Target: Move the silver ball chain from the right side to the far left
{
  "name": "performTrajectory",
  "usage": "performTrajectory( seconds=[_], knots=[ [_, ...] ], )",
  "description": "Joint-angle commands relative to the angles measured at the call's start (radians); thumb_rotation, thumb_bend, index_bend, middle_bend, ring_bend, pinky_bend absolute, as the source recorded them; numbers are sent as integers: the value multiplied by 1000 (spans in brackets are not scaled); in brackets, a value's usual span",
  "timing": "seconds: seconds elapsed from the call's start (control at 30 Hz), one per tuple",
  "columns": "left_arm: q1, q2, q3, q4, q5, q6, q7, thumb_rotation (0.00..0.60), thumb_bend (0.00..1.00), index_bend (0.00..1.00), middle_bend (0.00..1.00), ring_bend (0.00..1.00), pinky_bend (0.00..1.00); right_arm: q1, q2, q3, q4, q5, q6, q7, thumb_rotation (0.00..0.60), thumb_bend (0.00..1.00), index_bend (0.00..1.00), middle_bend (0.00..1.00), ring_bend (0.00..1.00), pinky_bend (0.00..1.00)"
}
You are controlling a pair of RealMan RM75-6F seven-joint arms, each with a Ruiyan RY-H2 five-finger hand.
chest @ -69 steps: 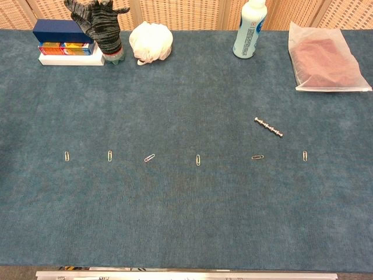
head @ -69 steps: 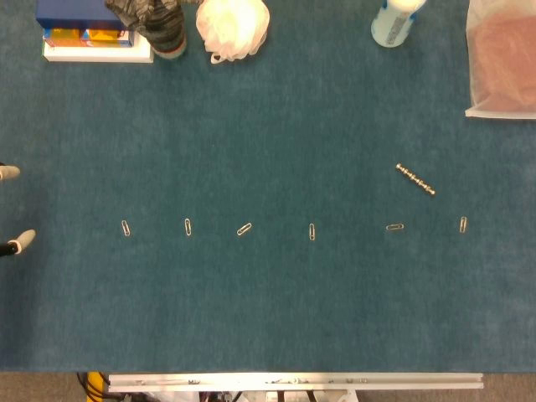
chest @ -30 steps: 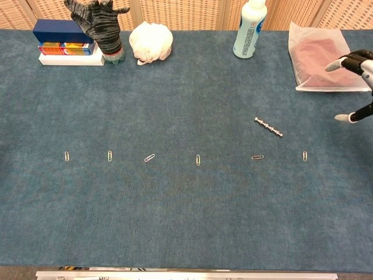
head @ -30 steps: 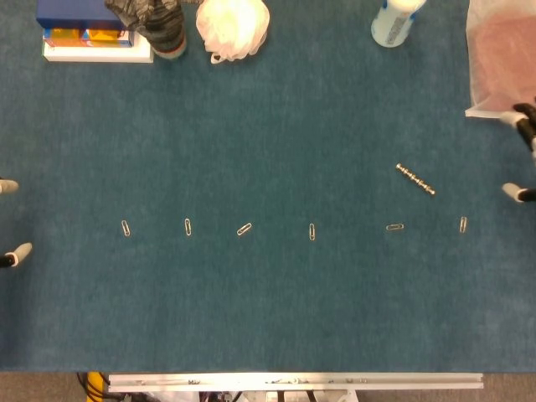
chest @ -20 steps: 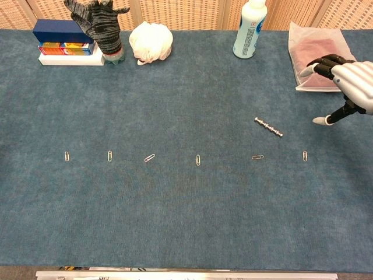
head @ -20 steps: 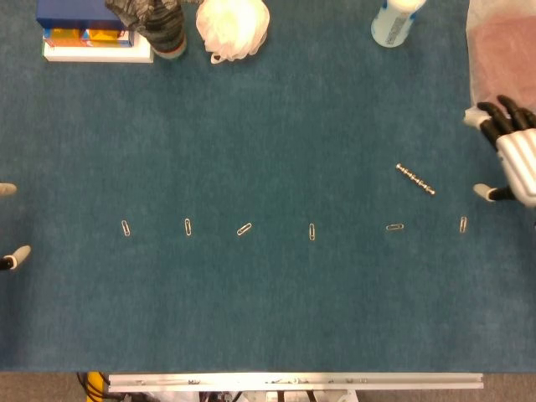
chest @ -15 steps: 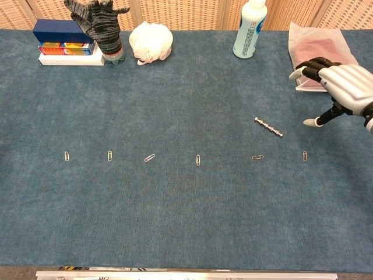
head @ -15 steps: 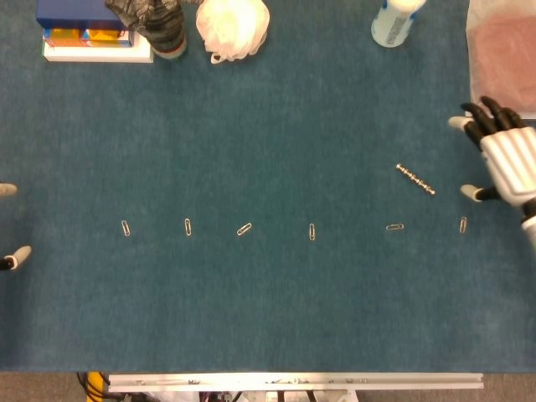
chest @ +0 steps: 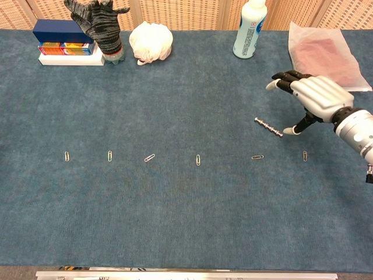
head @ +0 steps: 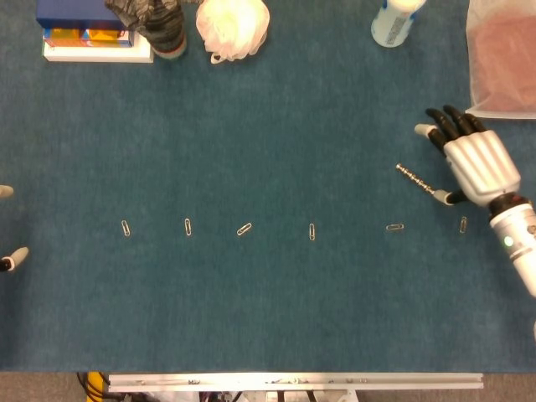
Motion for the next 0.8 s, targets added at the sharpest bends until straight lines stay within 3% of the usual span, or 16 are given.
performTrajectory(
  seconds=[0.03, 0.8],
  knots=[
    [3, -1, 1, 3, -1, 1, -2, 600, 24, 275, 260, 284, 335, 8, -14, -6, 15, 0, -7, -3, 600, 0, 204, 88, 4, 156],
    [15, -8, 4, 21, -2, 1, -25, 600, 24, 275, 261, 284, 342, 54, -92, -24, 95, -5, -27, -33, 600, 0, 134, 12, 0, 139]
  ],
)
